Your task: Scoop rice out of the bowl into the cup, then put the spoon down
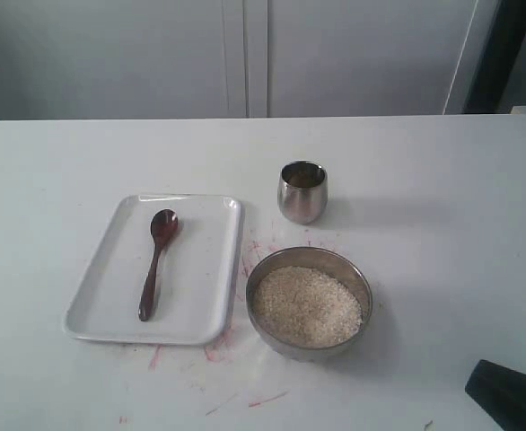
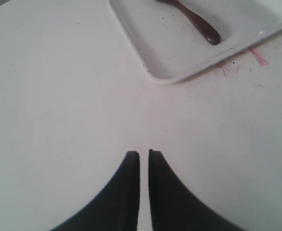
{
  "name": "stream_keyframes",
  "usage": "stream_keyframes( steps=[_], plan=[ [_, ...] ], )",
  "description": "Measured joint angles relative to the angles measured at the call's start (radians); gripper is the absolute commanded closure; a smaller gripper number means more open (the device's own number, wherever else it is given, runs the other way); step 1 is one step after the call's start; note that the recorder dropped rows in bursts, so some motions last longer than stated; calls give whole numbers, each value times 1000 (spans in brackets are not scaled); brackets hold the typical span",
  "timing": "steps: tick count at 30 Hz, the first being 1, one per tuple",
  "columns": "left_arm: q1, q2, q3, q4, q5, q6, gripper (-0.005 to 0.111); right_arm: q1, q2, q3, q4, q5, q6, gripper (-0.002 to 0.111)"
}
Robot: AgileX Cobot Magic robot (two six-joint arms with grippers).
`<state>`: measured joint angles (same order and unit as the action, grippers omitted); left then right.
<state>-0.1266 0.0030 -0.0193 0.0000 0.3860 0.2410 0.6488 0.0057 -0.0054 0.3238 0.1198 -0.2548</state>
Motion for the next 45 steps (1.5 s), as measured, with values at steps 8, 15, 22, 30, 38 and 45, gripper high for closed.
stream_keyframes(
  steps=[8,15,22,30,38,45],
  plan=[
    [0,0,0,0,0,0,92,0,0,0,0,0,0,108],
    [0,0,0,0,0,0,92,0,0,0,0,0,0,108],
    [0,0,0,0,0,0,92,0,0,0,-5,0,0,108],
    [0,0,0,0,0,0,92,0,0,0,-191,0,0,108],
    [0,0,0,0,0,0,92,0,0,0,-247,0,0,108],
    [0,0,0,0,0,0,92,0,0,0,-270,0,0,108]
  ],
)
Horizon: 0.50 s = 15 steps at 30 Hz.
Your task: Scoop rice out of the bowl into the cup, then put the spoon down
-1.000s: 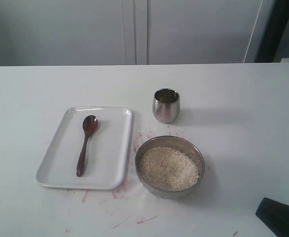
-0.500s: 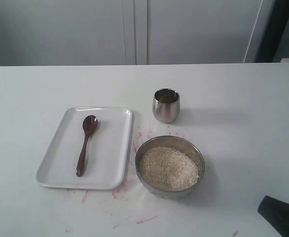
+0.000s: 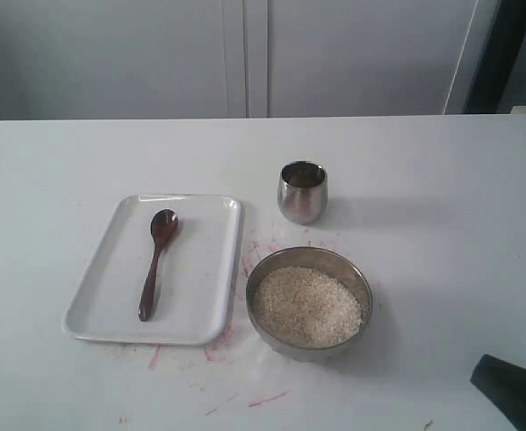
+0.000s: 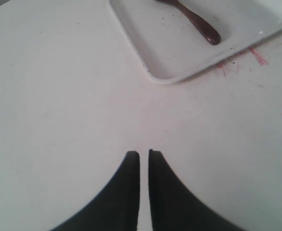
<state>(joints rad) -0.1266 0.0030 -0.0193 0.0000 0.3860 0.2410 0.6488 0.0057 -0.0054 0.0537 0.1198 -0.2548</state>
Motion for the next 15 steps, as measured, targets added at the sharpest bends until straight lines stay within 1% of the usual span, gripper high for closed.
stream_keyframes(
  steps=[3,8,15],
  plan=[
    [0,0,0,0,0,0,92,0,0,0,-11,0,43,108],
    [0,0,0,0,0,0,92,0,0,0,-84,0,222,108],
    [0,0,0,0,0,0,92,0,0,0,-95,0,271,108]
  ],
)
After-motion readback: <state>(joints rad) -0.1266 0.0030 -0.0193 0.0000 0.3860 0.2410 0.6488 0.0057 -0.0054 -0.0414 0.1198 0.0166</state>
